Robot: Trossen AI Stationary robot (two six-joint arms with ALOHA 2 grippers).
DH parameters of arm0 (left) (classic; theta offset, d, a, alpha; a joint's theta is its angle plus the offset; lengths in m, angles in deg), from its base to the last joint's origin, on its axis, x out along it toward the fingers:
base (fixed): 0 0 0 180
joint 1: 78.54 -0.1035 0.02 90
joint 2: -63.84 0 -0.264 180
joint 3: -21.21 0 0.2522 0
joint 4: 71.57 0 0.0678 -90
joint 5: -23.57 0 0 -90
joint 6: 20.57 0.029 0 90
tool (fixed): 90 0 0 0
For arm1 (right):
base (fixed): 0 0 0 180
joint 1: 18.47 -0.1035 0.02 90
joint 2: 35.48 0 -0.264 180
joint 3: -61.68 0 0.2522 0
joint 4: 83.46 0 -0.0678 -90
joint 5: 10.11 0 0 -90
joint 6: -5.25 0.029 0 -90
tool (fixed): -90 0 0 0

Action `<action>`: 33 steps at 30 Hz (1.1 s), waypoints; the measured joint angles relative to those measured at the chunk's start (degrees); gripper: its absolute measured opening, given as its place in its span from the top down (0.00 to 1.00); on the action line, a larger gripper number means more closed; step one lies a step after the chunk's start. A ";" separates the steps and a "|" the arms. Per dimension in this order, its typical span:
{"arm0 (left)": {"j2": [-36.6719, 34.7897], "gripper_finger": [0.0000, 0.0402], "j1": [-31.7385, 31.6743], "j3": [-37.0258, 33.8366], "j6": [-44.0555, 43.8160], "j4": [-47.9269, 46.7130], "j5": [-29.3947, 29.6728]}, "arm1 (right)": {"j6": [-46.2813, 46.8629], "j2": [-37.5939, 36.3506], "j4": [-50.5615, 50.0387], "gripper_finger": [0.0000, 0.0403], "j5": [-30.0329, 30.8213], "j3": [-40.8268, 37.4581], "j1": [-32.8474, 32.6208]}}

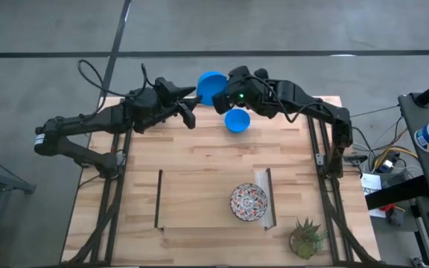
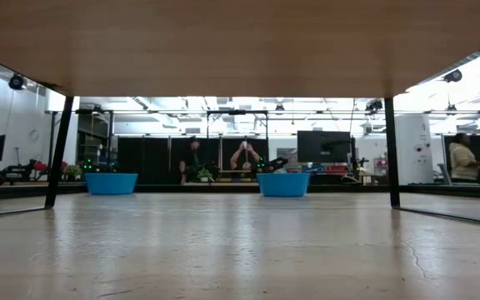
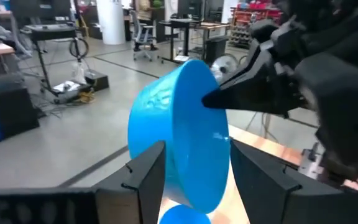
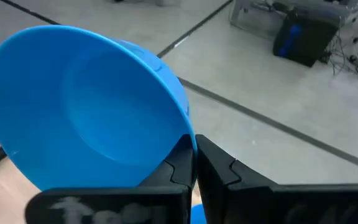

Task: Pick & Place Mini bowls
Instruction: Put the right blue bowl on the shelf

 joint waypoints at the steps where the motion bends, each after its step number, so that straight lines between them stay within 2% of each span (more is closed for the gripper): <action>1: 0.00 0.54 0.00 0.00 0.40 -0.08 1.05 | -0.63 0.28 0.09 0.98 0.00 0.70 -0.06; 6: -0.02 0.54 -0.02 0.00 0.91 -1.13 6.42 | -2.04 0.96 0.37 0.98 -0.07 2.32 -0.36; 11: -0.04 0.57 -0.09 0.00 0.95 -1.34 6.76 | -2.04 0.79 0.39 0.98 -0.12 2.30 -0.50; 16: 0.02 0.70 -0.09 0.02 0.82 -1.50 6.56 | -1.90 0.77 0.41 0.98 -0.55 2.26 -1.59; 23: -0.04 0.96 -0.19 0.50 0.40 -1.55 7.06 | -2.60 0.57 2.13 0.98 -0.46 2.19 -3.22; 26: -0.09 0.98 -0.26 0.78 0.11 -1.82 7.14 | -2.93 0.50 2.83 0.97 -1.78 2.19 -3.24; 29: -0.07 0.99 -0.27 1.18 -0.18 -3.23 7.14 | -3.98 0.45 2.92 0.92 -2.95 2.19 -3.25; 33: -0.05 1.00 -0.28 1.72 -2.79 -6.66 5.71 | -6.10 0.27 3.20 0.77 -4.39 2.19 -2.52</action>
